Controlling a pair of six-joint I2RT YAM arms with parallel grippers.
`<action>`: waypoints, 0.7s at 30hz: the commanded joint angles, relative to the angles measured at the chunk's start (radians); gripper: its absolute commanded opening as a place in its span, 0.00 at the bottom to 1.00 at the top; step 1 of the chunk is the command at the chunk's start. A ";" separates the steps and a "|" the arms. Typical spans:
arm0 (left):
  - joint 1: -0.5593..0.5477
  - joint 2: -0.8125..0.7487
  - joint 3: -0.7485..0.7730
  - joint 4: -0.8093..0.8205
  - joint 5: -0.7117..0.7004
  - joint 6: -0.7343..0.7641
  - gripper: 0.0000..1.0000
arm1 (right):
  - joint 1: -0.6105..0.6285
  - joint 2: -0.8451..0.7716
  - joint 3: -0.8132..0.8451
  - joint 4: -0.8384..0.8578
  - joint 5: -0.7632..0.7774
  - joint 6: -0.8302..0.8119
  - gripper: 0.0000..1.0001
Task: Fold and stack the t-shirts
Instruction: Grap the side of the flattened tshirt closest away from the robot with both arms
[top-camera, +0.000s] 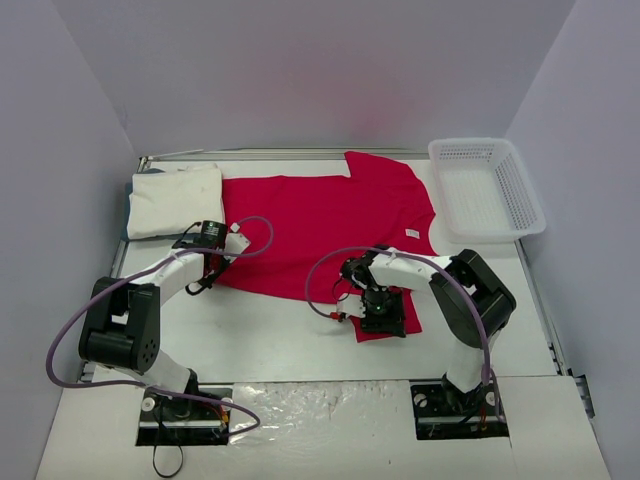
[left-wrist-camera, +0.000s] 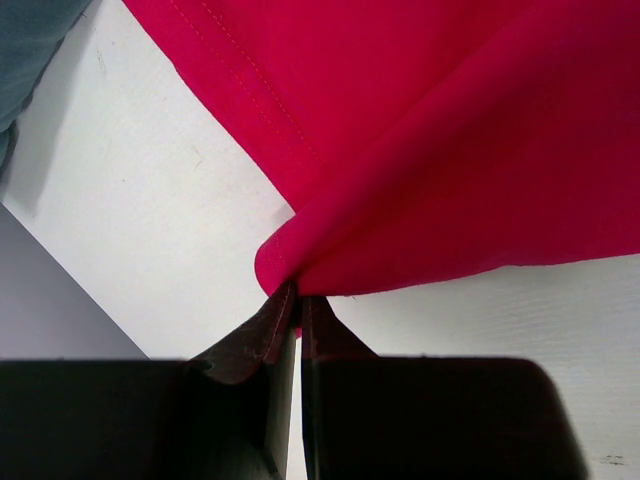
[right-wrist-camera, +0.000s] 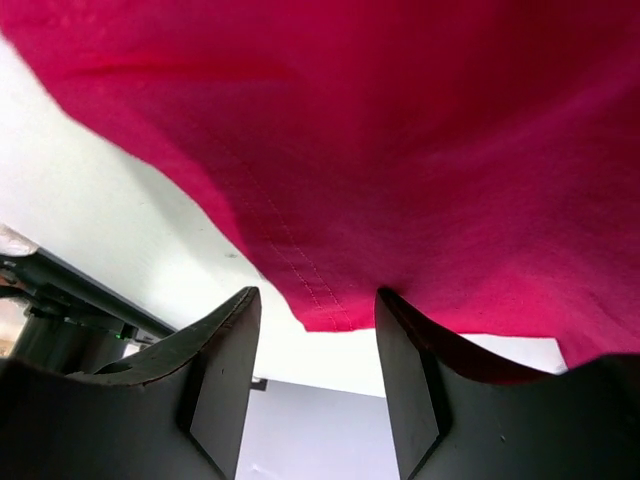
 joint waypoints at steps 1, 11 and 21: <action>0.009 -0.031 0.026 -0.016 -0.007 -0.011 0.02 | 0.005 0.032 0.013 0.192 -0.002 0.011 0.47; 0.009 -0.025 0.022 -0.010 -0.008 -0.008 0.02 | 0.008 0.051 -0.004 0.324 0.041 0.040 0.45; 0.009 -0.022 0.011 -0.001 -0.004 -0.007 0.02 | 0.009 0.043 -0.037 0.336 0.041 0.063 0.14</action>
